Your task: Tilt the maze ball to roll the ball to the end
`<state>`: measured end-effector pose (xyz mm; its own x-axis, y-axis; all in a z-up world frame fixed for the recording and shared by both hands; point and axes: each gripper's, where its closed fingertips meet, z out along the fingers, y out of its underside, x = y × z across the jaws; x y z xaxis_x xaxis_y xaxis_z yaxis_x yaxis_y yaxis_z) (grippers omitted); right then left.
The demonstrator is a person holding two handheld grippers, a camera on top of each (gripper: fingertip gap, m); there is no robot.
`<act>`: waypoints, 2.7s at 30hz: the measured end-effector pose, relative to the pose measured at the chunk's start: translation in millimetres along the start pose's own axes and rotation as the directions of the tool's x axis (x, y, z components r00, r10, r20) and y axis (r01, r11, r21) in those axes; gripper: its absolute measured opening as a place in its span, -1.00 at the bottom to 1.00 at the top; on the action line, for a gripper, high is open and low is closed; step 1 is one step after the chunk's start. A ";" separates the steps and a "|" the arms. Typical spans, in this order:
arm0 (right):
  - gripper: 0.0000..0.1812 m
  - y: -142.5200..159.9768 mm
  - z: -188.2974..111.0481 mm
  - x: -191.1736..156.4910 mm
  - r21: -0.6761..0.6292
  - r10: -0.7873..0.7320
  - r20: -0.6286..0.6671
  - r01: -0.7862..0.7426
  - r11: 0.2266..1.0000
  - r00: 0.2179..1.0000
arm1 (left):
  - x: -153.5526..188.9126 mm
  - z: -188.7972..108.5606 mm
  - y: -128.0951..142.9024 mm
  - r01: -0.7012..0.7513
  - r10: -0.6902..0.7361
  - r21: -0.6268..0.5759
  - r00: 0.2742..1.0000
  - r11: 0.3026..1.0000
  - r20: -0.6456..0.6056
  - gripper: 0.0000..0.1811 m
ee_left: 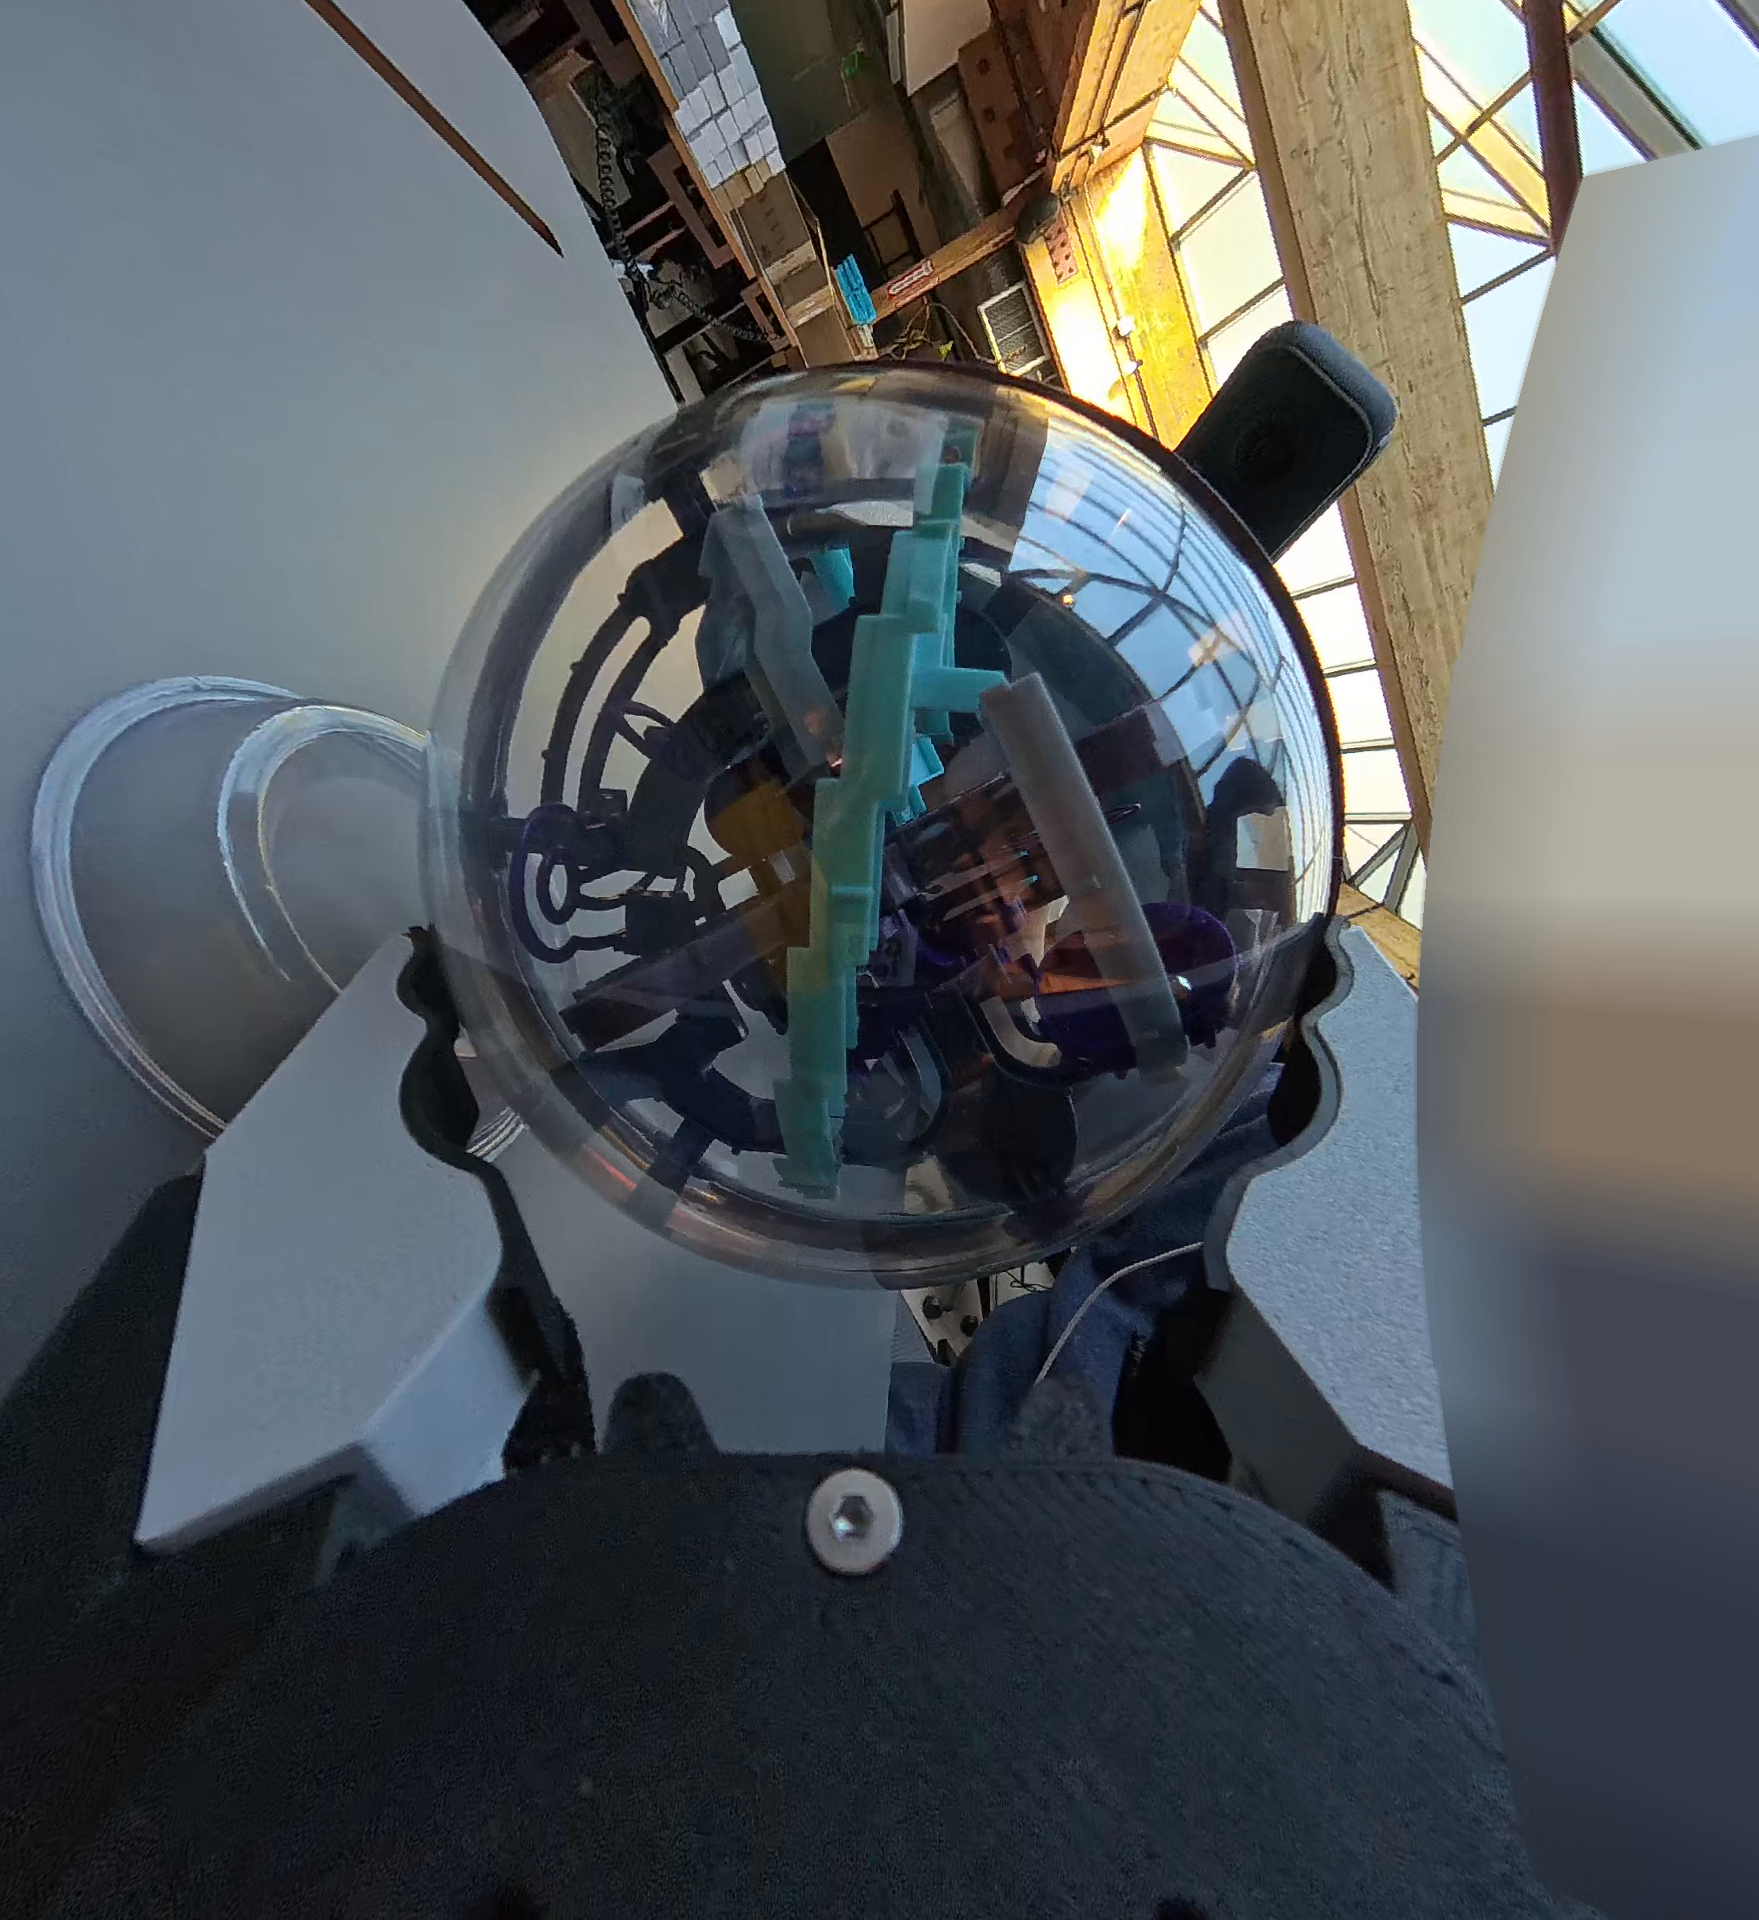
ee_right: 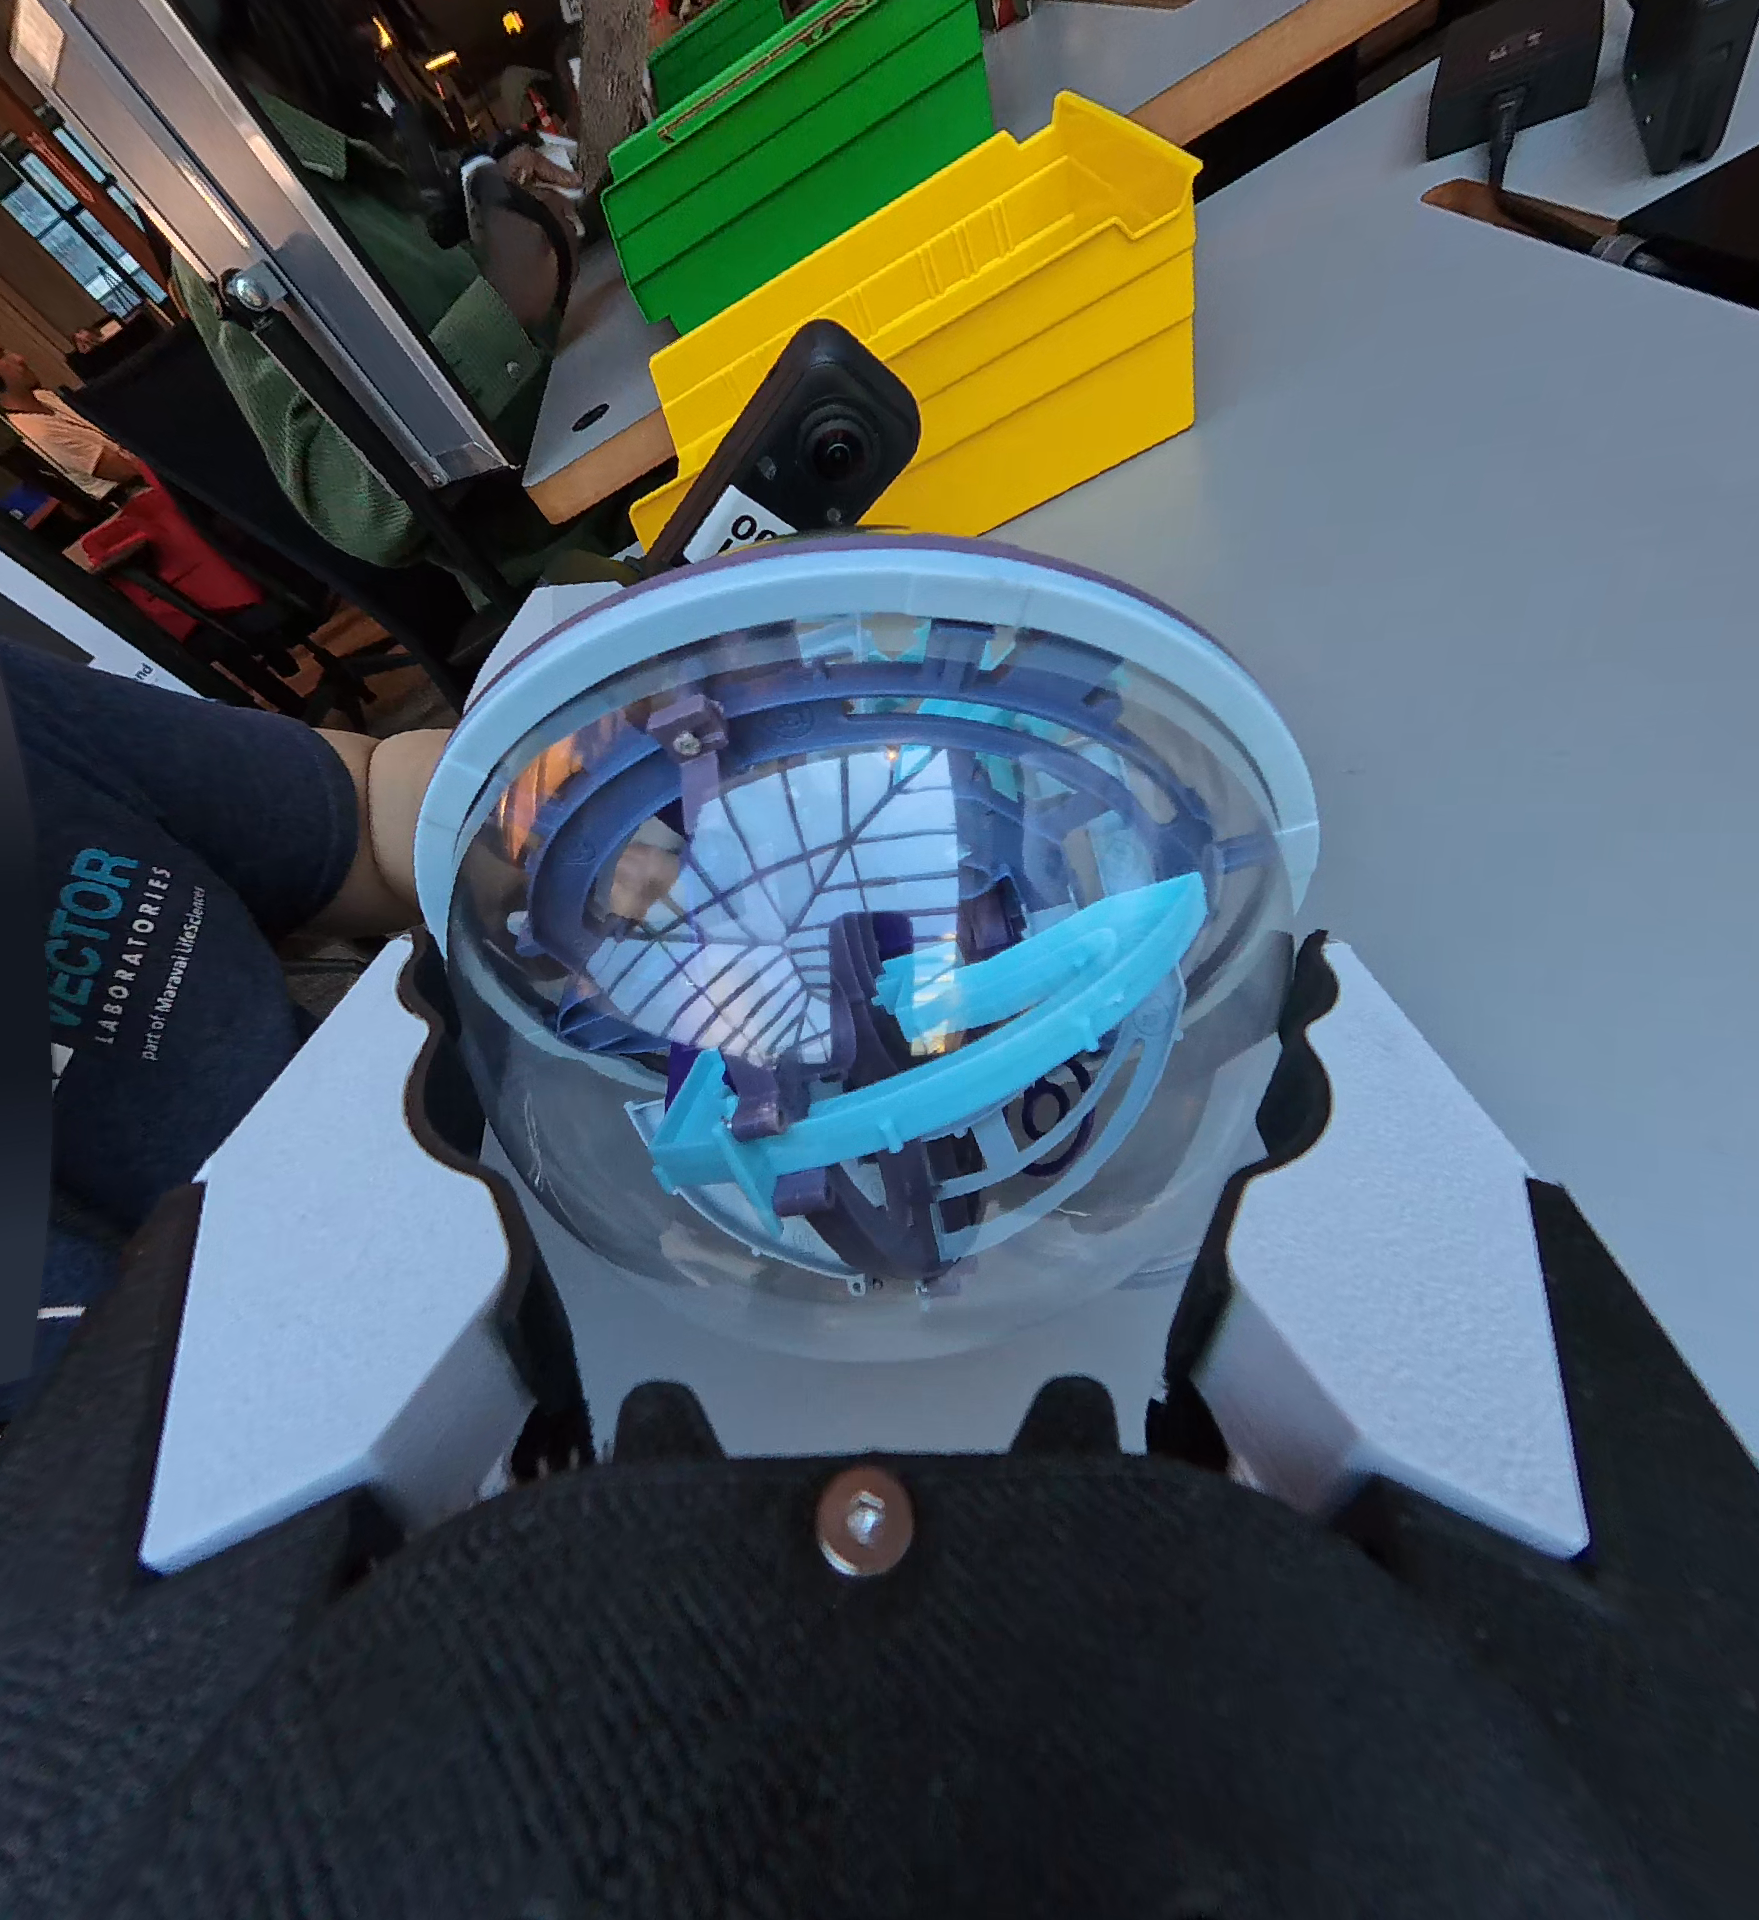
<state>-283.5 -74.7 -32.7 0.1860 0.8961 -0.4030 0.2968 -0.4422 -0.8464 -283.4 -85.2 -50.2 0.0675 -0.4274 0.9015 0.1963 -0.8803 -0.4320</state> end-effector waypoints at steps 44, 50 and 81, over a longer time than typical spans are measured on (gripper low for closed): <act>0.70 -1.1 0.0 -0.2 0.001 -0.009 -0.010 0.009 1.000 1.000 | 0.1 -0.4 0.0 -0.006 0.006 0.002 1.000 1.000 -0.011 0.73; 0.70 -1.6 0.3 -0.8 0.009 -0.042 -0.012 0.042 0.999 0.999 | 0.7 -1.3 -1.6 -0.046 0.046 0.006 0.999 0.999 0.000 0.73; 0.69 -15.4 -5.3 -14.8 0.074 -0.229 -0.048 0.232 0.970 0.972 | 17.6 -3.0 -6.4 -0.238 0.239 0.033 0.971 0.971 -0.010 0.73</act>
<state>-285.9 -81.4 -11.9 0.1576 0.9707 -0.1816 0.2620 -0.2184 -0.9400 -286.4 -87.6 -31.6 0.1025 -0.6273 0.7720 0.2068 -0.7457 -0.6334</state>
